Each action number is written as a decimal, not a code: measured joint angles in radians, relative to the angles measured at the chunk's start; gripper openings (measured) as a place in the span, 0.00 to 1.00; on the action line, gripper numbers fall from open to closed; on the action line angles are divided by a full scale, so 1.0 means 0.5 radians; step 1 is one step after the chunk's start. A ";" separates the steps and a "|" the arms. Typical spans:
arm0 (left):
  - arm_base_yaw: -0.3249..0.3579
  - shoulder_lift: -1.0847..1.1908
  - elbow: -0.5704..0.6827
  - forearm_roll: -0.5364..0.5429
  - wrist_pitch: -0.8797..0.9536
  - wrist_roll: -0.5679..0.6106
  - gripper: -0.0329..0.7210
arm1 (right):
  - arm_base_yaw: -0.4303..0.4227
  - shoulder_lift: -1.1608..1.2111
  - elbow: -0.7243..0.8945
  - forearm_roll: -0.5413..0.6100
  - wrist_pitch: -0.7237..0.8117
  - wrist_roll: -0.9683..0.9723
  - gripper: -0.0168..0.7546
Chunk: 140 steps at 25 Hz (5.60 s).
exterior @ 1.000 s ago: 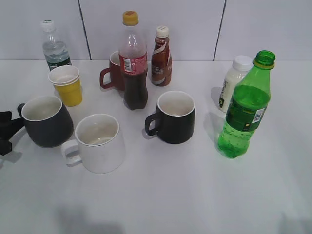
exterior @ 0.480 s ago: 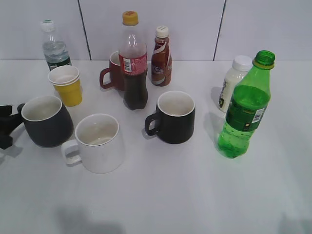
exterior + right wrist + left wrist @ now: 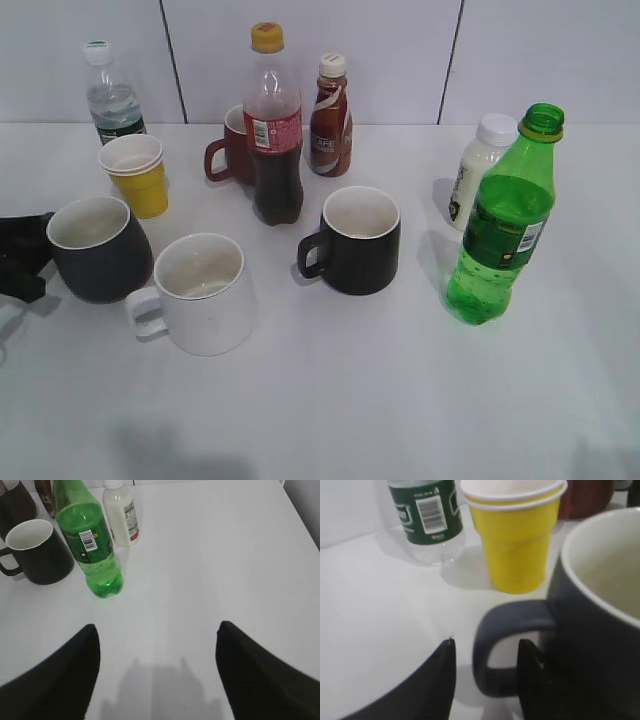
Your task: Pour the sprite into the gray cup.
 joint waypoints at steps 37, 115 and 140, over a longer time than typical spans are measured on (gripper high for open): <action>-0.045 -0.850 0.486 -0.491 0.000 -0.203 0.12 | 0.000 0.533 0.082 0.698 -1.413 -0.651 0.67; -1.674 -1.516 0.100 -0.655 1.591 -0.287 0.12 | 1.290 3.046 -0.330 0.647 -2.787 -2.388 0.52; -1.829 -1.515 0.031 -0.680 1.632 -0.288 0.12 | 1.299 3.046 -0.402 0.811 -3.149 -3.642 0.52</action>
